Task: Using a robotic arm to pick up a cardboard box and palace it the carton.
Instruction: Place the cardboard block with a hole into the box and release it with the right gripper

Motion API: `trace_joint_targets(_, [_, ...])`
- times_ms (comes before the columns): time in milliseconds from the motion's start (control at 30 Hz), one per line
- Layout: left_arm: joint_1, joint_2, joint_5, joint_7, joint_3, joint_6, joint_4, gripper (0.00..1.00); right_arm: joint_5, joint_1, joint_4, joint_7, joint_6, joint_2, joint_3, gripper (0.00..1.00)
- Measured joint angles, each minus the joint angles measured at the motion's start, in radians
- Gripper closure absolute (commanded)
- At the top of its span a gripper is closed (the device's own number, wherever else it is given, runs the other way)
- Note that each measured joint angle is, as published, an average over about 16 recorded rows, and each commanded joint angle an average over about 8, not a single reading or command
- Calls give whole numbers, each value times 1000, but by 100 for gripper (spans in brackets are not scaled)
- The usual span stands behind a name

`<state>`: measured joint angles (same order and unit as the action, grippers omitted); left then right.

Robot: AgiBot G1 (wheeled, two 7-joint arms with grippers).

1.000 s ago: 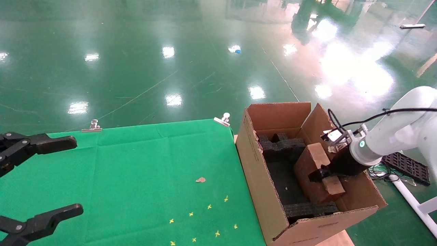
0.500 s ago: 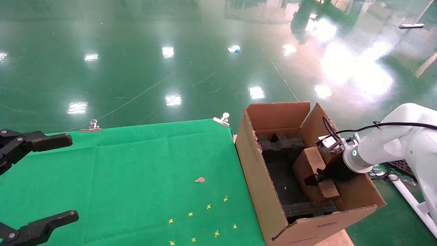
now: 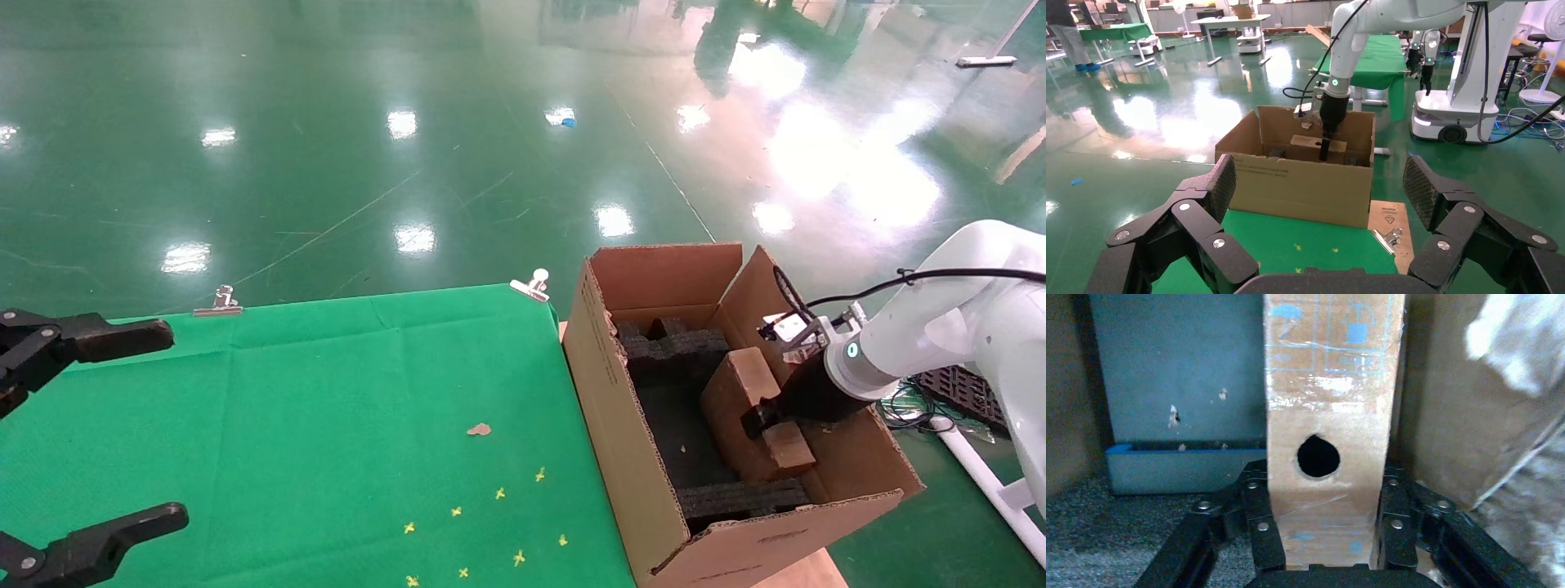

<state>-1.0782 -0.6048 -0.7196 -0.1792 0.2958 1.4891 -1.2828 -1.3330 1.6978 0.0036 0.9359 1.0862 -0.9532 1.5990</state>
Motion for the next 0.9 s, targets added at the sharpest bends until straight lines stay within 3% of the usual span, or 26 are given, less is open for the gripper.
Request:
trace_joint_targets(567, [0, 0, 1, 0, 1, 0, 0, 0, -12, 68, 3, -12, 21, -5, 8, 0])
trace_joint_targets(900, [0, 1, 1, 1, 2, -1, 0, 0, -2, 197, 28, -73, 42, 11, 0, 0])
